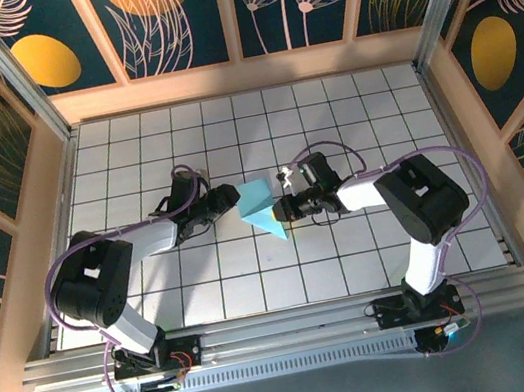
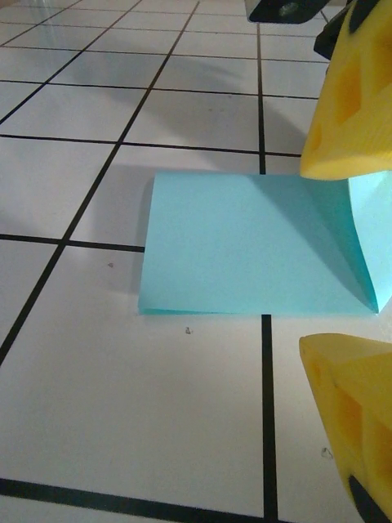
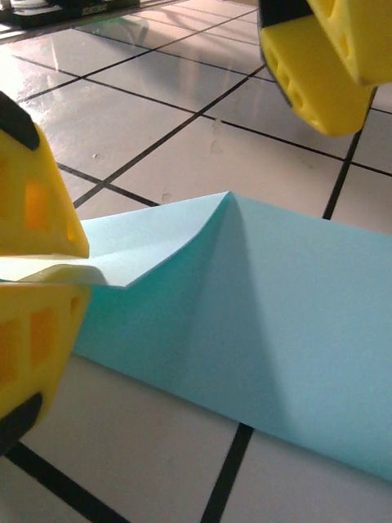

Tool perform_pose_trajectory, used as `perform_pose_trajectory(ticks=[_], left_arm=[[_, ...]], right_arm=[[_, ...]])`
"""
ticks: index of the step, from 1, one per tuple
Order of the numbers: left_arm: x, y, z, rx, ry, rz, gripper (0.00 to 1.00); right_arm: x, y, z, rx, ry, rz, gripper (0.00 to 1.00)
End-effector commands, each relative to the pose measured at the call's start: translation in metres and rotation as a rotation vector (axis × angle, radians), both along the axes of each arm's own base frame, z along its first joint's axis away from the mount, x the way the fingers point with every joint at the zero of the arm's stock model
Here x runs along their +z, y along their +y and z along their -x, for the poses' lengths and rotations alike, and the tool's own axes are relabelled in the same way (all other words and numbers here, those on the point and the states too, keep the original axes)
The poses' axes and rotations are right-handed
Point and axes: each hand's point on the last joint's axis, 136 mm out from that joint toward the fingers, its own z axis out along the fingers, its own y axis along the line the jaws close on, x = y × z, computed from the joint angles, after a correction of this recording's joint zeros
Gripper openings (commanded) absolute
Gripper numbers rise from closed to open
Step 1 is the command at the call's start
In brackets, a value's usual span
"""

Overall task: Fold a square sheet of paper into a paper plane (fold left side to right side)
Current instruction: Fourth fold the wing at the center of the table.

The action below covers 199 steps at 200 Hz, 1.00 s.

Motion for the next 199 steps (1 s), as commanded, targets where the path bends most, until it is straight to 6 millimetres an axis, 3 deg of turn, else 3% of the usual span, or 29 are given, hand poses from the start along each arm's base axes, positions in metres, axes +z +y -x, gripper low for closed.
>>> perform_pose_trajectory(ticks=[1,13,36,44,133,155,181,199], left_arm=[[-0.002,-0.003,-0.003,-0.002,0.014,0.067,0.55],[-0.003,-0.004,-0.004,-0.001,0.014,0.094,0.55],[0.007,-0.01,-0.009,-0.023,-0.006,0.147,0.56],[-0.003,-0.013,-0.009,-0.031,0.017,0.148,0.56],[-0.007,-0.037,-0.023,-0.118,0.03,0.22,0.48],[-0.01,-0.041,-0.029,-0.125,0.028,0.219,0.4],[-0.013,-0.038,-0.033,-0.109,0.023,0.199,0.24],[-0.012,-0.035,-0.033,-0.1,0.008,0.182,0.13]], right_arm=[[0.019,-0.002,-0.014,-0.008,-0.055,-0.037,0.05],[0.026,-0.006,-0.015,-0.017,-0.064,-0.054,0.0],[0.039,-0.01,-0.014,-0.025,-0.076,-0.1,0.0],[0.043,-0.011,-0.013,-0.026,-0.081,-0.114,0.0],[0.049,-0.012,-0.013,-0.021,-0.08,-0.147,0.0],[0.046,-0.013,-0.013,-0.022,-0.075,-0.144,0.0],[0.043,-0.016,-0.014,-0.038,-0.074,-0.127,0.0],[0.038,-0.023,-0.017,-0.069,-0.08,-0.079,0.12]])
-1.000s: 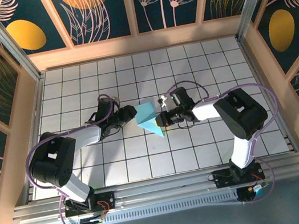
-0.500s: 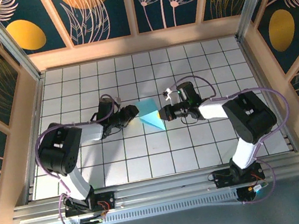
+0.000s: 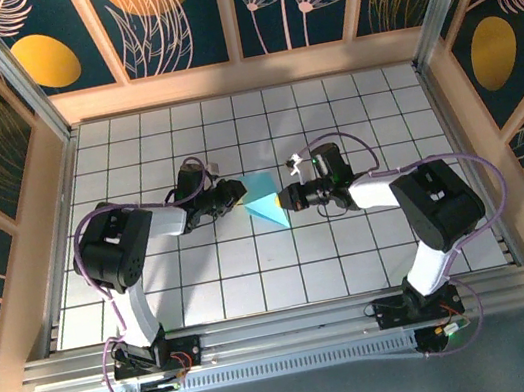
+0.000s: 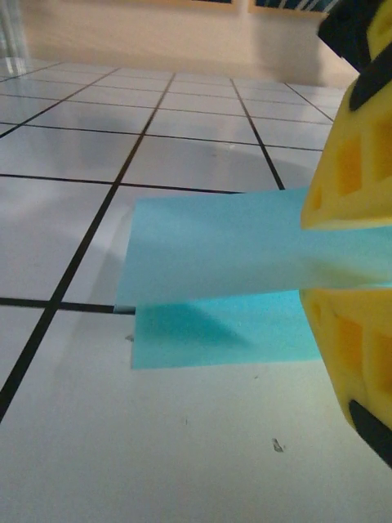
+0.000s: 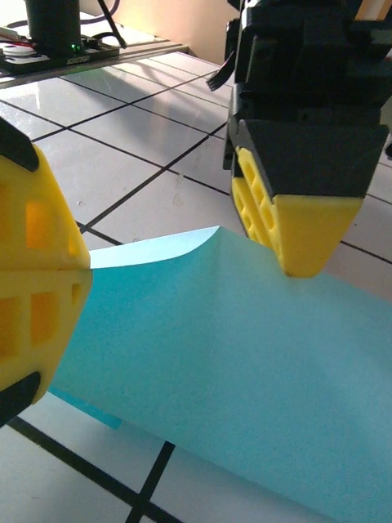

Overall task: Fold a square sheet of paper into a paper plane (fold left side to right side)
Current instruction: Fourth fold the wing at the center of the table.

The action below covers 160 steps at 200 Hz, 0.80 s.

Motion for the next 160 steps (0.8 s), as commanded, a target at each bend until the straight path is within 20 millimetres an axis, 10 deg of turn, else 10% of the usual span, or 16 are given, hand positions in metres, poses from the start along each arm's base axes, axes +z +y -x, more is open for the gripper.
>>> perform_pose_trajectory(ticks=[1,66,160], left_arm=[[0.005,0.001,-0.007,0.004,-0.038,-0.005,0.13],[0.024,-0.012,0.006,0.013,-0.055,0.032,0.06],[0.029,-0.023,0.01,0.0,-0.029,0.012,0.05]], right_arm=[[0.002,-0.01,-0.005,-0.039,-0.026,0.033,0.13],[0.026,-0.049,-0.014,-0.229,-0.152,0.382,0.37],[-0.003,0.001,0.037,-0.213,-0.356,0.81,0.55]])
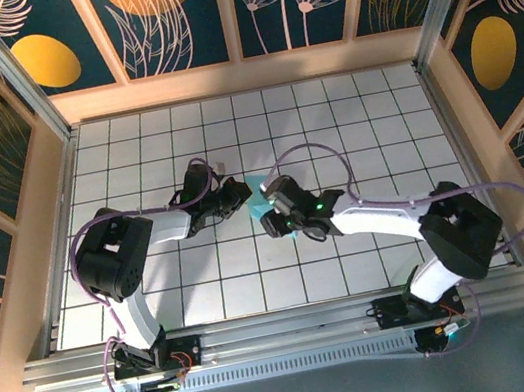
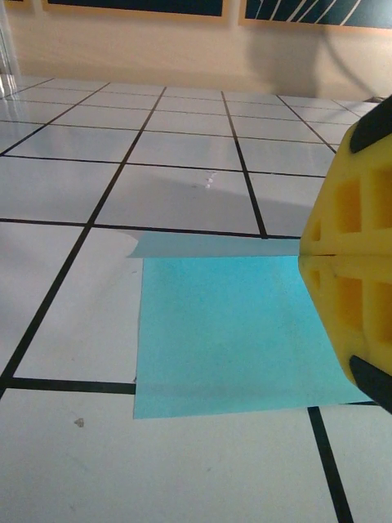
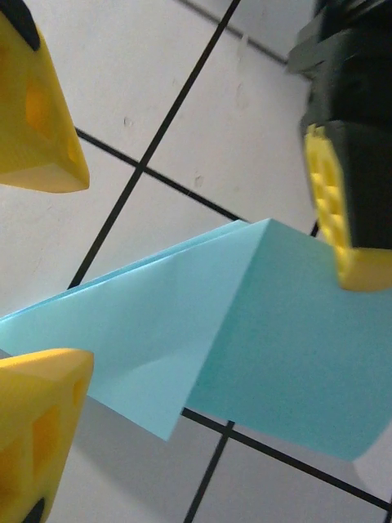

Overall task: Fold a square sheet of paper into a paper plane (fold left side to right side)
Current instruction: Fourth fold the wing at the center of the table.

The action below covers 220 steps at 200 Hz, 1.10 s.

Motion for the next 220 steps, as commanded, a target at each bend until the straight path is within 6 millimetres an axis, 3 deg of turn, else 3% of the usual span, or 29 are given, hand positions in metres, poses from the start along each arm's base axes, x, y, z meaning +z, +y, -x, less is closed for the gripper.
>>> perform_pose_trajectory(ticks=[1,100,220], left_arm=[[0.013,-0.004,-0.004,0.004,-0.018,0.004,0.05],[0.01,-0.004,-0.004,0.0,-0.013,-0.014,0.05],[0.011,-0.002,-0.005,0.007,-0.014,-0.026,0.06]], right_arm=[[-0.01,-0.014,-0.011,-0.09,-0.074,0.168,0.55],[-0.038,-0.004,-0.025,-0.086,-0.155,0.358,0.53],[-0.046,-0.013,-0.015,-0.091,-0.158,0.396,0.28]])
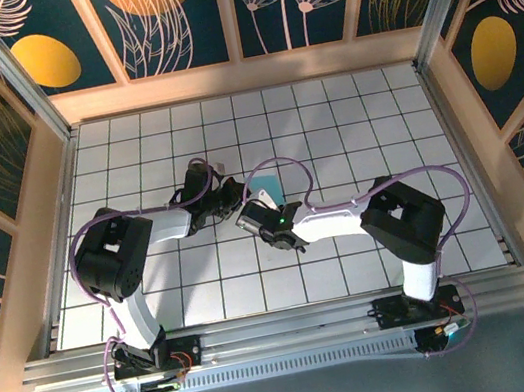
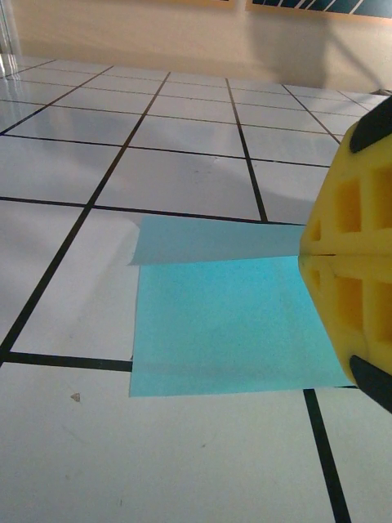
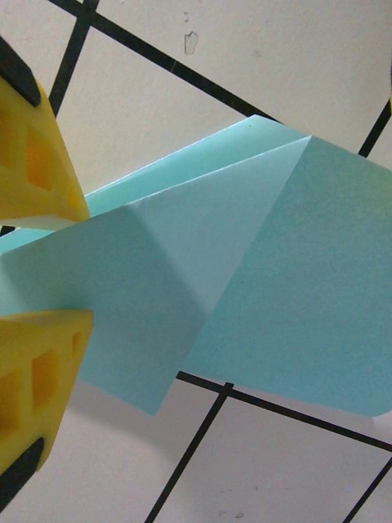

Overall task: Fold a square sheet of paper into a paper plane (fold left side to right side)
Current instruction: Fourth fold the wing at the center of the table.

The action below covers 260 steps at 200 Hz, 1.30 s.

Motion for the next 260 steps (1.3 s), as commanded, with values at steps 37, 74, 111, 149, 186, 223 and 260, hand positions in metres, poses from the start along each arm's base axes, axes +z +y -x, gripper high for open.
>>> perform_pose_trajectory(ticks=[37,74,111,149,186,223,260], left_arm=[[0.016,-0.004,-0.007,-0.004,-0.044,-0.001,0.06],[0.017,-0.004,-0.007,-0.01,-0.049,-0.008,0.07],[0.029,0.002,-0.007,-0.016,-0.082,-0.039,0.22],[0.056,0.036,-0.009,0.049,-0.137,-0.066,0.44],[0.062,0.065,0.001,0.082,-0.148,-0.125,0.51],[0.048,0.062,0.02,0.037,-0.113,-0.099,0.5],[0.031,0.05,0.035,-0.02,-0.07,-0.061,0.46]], right_arm=[[-0.006,-0.013,0.0,-0.021,-0.026,0.072,0.25],[-0.007,-0.012,-0.001,-0.014,-0.028,0.078,0.13],[-0.002,-0.009,-0.004,-0.012,-0.021,0.049,0.01],[0.003,-0.004,-0.003,-0.004,0.07,-0.096,0.0],[0.006,0.009,0.006,0.054,0.274,-0.393,0.0],[0.01,0.01,0.011,0.089,0.382,-0.549,0.0],[0.011,0.012,0.014,0.105,0.499,-0.681,0.0]])
